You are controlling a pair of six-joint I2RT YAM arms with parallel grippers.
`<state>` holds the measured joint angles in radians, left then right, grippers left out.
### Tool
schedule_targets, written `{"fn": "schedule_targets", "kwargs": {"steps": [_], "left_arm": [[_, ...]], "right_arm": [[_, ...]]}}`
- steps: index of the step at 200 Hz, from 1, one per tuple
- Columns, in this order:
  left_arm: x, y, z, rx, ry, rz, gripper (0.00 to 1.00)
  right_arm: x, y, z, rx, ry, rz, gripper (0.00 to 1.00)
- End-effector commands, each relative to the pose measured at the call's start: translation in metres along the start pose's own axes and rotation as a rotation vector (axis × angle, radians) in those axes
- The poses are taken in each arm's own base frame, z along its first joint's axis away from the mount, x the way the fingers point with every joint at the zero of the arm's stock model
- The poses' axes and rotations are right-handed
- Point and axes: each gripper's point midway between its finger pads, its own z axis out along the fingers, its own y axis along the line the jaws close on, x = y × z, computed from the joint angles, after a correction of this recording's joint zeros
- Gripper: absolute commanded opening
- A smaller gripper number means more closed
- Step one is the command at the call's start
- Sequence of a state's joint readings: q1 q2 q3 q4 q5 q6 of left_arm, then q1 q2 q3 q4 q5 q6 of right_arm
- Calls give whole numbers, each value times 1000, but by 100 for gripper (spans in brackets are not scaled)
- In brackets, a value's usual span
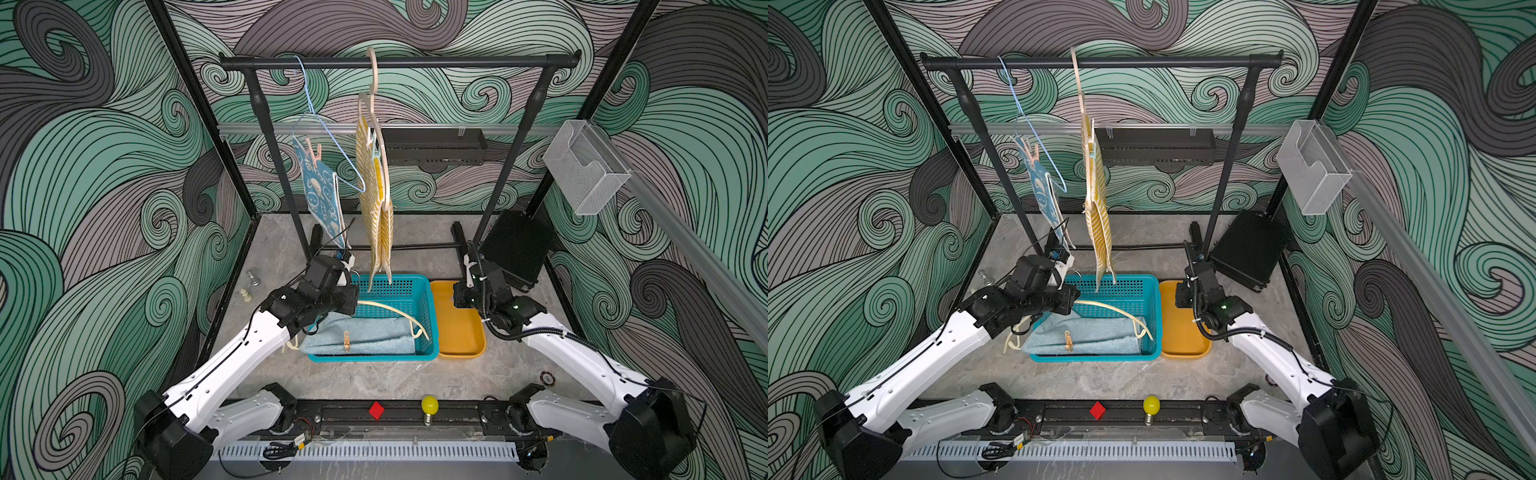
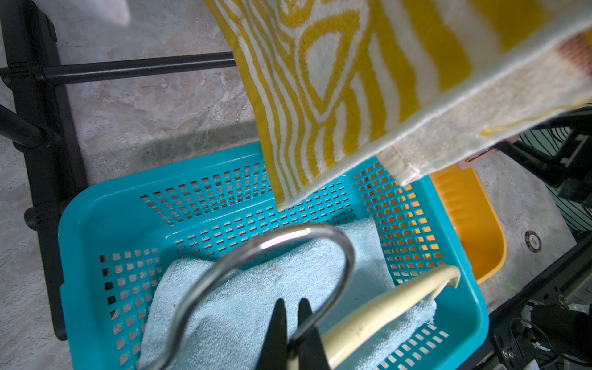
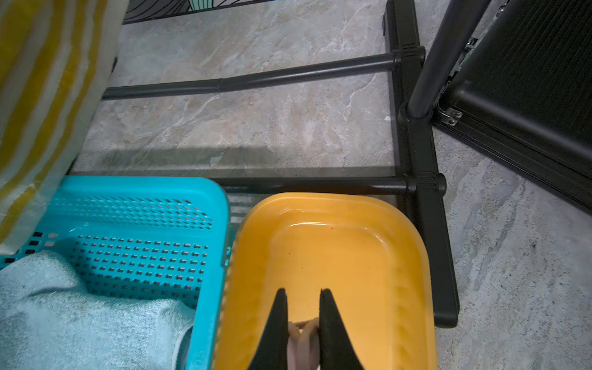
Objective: Remove the clothespins securing towels to the hanger
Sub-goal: Place the clothespin in the storage box.
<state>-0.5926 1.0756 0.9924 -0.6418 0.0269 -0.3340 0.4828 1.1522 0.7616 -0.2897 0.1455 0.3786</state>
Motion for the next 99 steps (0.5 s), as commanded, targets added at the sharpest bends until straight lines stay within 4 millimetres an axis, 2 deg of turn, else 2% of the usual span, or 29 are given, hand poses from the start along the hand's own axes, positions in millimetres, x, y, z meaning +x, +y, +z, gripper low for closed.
{"fn": "schedule_targets", "kwargs": {"steps": [1,99], "left_arm": [[-9,-6,-6,15,-36,-3,0],[-11,-7,-6,11,-29,0,0]], "right_arm": [[4,-7,12,4,11,44,0],[14,-23,43,41,55,83,4]]}}
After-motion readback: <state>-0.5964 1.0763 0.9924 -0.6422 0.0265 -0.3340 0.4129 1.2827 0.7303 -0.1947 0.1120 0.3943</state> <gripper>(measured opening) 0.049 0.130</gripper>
